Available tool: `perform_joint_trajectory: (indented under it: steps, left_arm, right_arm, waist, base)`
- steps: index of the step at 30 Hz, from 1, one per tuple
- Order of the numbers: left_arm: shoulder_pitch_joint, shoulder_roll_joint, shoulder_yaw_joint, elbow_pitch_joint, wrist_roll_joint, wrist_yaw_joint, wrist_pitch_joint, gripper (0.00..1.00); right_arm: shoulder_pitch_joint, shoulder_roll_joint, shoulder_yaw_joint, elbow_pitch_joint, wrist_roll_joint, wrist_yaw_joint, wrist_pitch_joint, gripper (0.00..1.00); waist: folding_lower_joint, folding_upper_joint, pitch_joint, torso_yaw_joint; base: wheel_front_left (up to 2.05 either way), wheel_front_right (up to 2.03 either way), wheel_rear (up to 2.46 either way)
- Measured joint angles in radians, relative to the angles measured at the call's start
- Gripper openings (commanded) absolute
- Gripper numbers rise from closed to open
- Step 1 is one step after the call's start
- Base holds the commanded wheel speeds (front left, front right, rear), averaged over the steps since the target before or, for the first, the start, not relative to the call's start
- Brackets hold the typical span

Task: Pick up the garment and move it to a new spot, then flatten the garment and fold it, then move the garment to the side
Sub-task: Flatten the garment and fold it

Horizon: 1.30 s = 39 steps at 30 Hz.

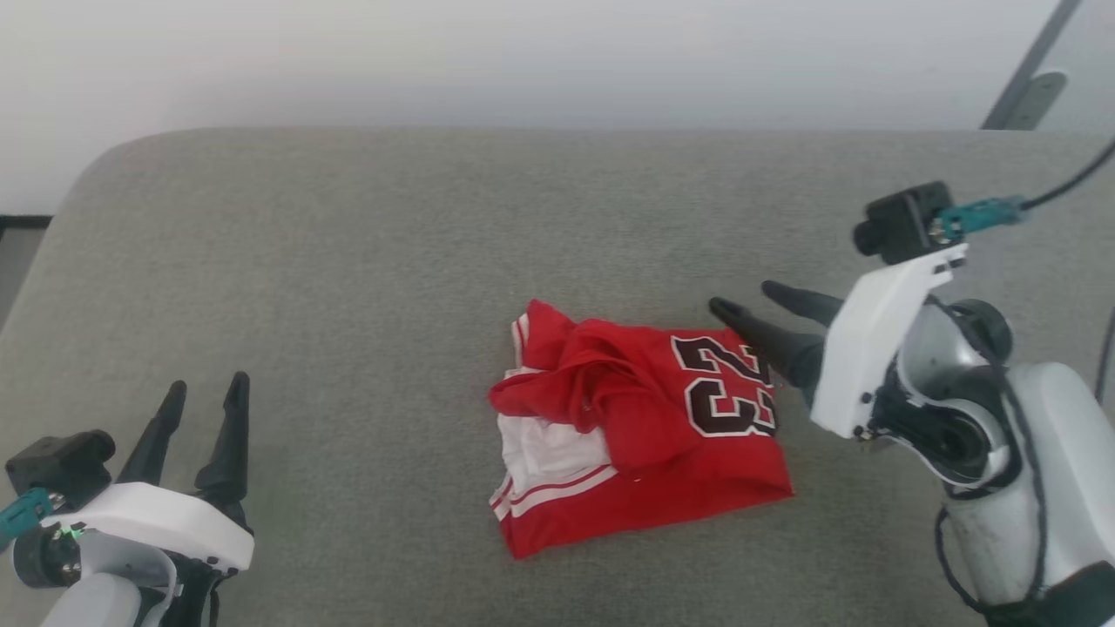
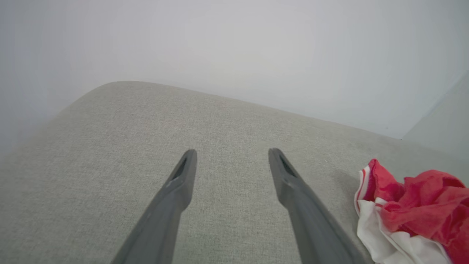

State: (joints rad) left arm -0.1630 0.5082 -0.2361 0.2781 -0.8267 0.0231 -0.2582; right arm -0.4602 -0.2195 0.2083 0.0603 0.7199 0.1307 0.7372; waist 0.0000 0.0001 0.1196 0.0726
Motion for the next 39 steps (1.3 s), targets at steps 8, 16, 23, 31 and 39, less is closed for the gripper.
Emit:
perform_joint_trajectory:
  steps: [8,16,23,31,39]
  left_arm:
    - [0.033,0.022,0.026,-0.013,0.009,0.004,0.000,1.00]
    - [0.072,0.033,0.059,-0.022,0.022,0.008,-0.003,1.00]
    - [0.094,0.021,0.103,-0.022,0.049,-0.001,-0.003,1.00]
    - [0.135,-0.010,0.164,-0.012,0.103,-0.025,-0.003,1.00]
    - [0.167,-0.046,0.235,-0.004,0.161,-0.052,-0.003,1.00]
  right_arm:
    - [0.058,-0.056,-0.070,-0.005,-0.027,0.000,-0.121,1.00]
    - [0.121,-0.139,-0.071,0.027,-0.092,0.000,-0.358,1.00]
    - [0.158,-0.212,-0.037,0.097,-0.159,0.000,-0.581,1.00]
    - [0.181,-0.249,-0.024,0.212,-0.238,0.000,-0.827,1.00]
    - [0.199,-0.229,-0.040,0.293,-0.251,0.000,-0.928,1.00]
  waist:
    - [0.0000,0.0000,-0.020,-0.064]
    - [0.0000,0.0000,-0.045,-0.122]
    - [0.0000,0.0000,-0.065,-0.150]
    - [0.0000,0.0001,-0.089,-0.167]
    - [0.0001,0.0000,-0.107,-0.171]
  base:
    - [0.00,0.00,0.00]
    - [0.00,0.00,0.00]
    - [0.00,0.00,0.00]
    - [0.00,0.00,0.00]
    - [0.00,0.00,0.00]
